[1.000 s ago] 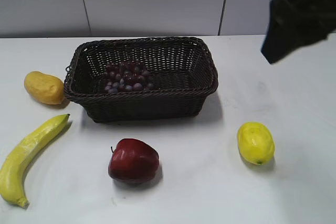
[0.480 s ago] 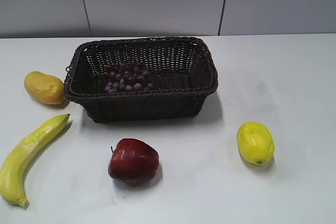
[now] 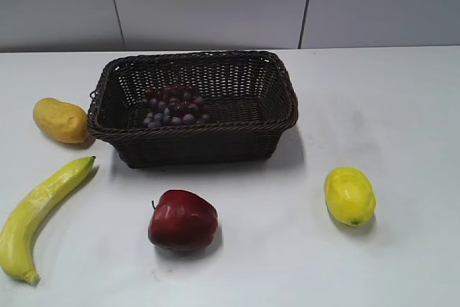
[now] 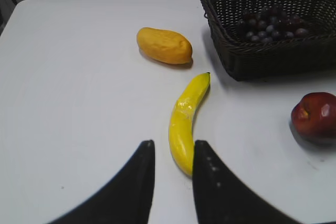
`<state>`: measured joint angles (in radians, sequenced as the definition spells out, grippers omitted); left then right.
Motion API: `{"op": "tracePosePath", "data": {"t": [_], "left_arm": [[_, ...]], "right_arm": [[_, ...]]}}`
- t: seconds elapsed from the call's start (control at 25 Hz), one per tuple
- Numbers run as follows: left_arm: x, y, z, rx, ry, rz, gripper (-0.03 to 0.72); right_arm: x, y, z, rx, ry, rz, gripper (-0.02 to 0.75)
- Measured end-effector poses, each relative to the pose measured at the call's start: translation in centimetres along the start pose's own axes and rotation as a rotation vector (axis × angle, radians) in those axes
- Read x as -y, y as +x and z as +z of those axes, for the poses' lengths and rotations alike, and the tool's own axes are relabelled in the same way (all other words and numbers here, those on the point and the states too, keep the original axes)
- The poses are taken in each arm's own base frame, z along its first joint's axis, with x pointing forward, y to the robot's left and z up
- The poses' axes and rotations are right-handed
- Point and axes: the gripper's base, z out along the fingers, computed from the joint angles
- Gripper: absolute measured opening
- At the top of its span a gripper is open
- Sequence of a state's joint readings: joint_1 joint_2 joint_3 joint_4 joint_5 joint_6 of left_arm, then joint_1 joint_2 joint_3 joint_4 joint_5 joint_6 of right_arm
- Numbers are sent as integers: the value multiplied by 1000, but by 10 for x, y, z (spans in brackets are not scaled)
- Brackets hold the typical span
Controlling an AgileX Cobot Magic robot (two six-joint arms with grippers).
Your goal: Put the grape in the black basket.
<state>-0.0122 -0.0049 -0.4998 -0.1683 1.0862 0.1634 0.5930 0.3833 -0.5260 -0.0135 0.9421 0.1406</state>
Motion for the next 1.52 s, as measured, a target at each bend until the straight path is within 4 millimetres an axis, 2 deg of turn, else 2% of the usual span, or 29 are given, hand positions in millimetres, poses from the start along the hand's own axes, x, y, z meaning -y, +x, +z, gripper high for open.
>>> {"op": "tracePosePath", "data": {"t": [0.24, 0.48, 1.24, 1.4, 1.52], "left_arm": [[0, 0, 0, 0, 0, -1, 235], [0, 0, 0, 0, 0, 0, 235], [0, 0, 0, 0, 0, 0, 235], [0, 0, 0, 0, 0, 0, 235], [0, 0, 0, 0, 0, 0, 235]], "right_arm": [[0, 2, -1, -9, 2, 2, 593], [5, 14, 4, -115, 53, -18, 593], [7, 16, 3, -112, 73, 3, 592], [12, 20, -7, -37, 153, 85, 592], [15, 28, -22, 75, 244, 164, 592]]}}
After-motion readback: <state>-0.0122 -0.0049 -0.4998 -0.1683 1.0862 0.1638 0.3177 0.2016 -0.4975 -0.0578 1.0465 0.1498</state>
